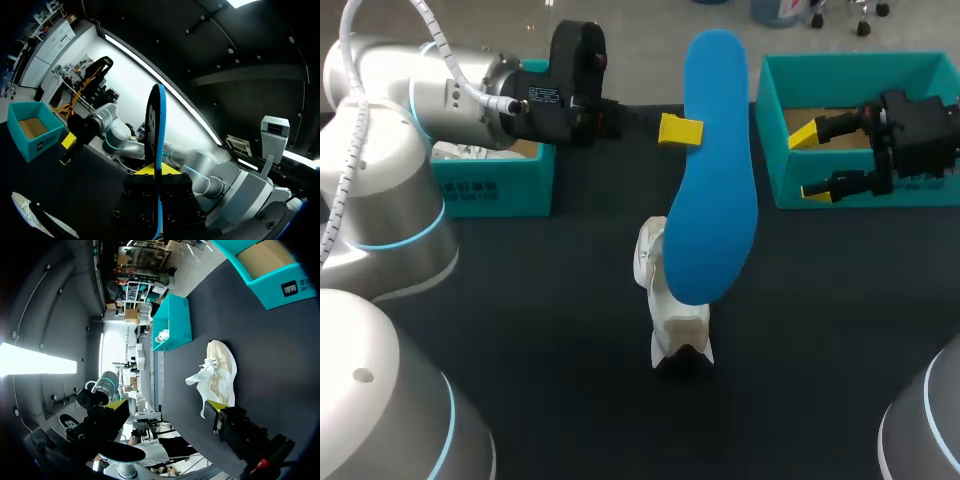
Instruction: Take the shoe out of the shoebox, open the shoe tongue, remove and reinsert the insole, then place the shoe into the shoebox
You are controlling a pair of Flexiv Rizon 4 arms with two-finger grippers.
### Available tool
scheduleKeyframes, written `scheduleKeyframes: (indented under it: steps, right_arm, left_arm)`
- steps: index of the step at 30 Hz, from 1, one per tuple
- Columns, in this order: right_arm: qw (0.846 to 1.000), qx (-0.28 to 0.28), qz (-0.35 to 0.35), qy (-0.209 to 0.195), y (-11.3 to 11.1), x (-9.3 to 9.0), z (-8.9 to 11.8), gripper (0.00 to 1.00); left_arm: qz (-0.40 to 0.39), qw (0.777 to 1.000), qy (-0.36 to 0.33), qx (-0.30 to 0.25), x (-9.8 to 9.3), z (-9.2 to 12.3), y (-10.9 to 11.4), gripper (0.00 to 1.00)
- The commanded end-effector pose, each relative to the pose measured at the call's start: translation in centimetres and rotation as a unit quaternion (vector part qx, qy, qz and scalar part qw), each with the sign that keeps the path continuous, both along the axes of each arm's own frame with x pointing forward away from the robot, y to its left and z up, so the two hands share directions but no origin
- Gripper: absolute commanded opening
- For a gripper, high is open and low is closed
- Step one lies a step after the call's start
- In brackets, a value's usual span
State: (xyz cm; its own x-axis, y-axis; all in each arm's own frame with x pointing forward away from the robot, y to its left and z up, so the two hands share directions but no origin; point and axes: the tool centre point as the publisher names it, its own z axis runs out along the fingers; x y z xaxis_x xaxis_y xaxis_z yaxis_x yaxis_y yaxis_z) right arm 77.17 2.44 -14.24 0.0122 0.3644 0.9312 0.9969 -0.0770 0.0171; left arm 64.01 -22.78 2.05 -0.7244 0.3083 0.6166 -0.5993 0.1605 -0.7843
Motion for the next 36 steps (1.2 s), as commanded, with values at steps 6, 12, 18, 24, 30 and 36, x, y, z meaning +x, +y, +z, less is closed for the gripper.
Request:
scheduleKeyframes:
  steps: [6,12,18,24,30,36]
  right_arm:
    - [0.999,0.029,0.000,-0.015,-0.1,0.3,1.0,1.00]
    - [0.996,0.066,0.013,-0.062,-1.0,1.4,3.6,1.00]
    - [0.996,0.072,0.019,-0.052,-1.0,1.4,4.7,1.00]
    - [0.996,0.077,0.018,-0.052,-1.0,1.2,5.4,1.00]
    - [0.996,0.077,0.018,-0.052,-1.0,1.2,5.4,1.00]
    - [0.996,0.077,0.018,-0.052,-1.0,1.2,5.4,1.00]
  left_arm:
    - [0.001,1.000,0.000,0.000,-0.1,0.0,-0.1,0.00]
    - [0.001,1.000,0.000,0.000,-0.1,0.0,-0.1,0.00]
    - [0.001,1.000,0.000,0.000,-0.1,0.0,-0.1,0.00]
    - [0.001,1.000,0.000,0.000,-0.1,0.0,-0.1,0.00]
    - [0.001,1.000,0.000,0.000,-0.1,0.0,-0.1,0.00]
    - [0.005,0.999,-0.049,-0.003,0.6,-0.7,-0.1,0.00]
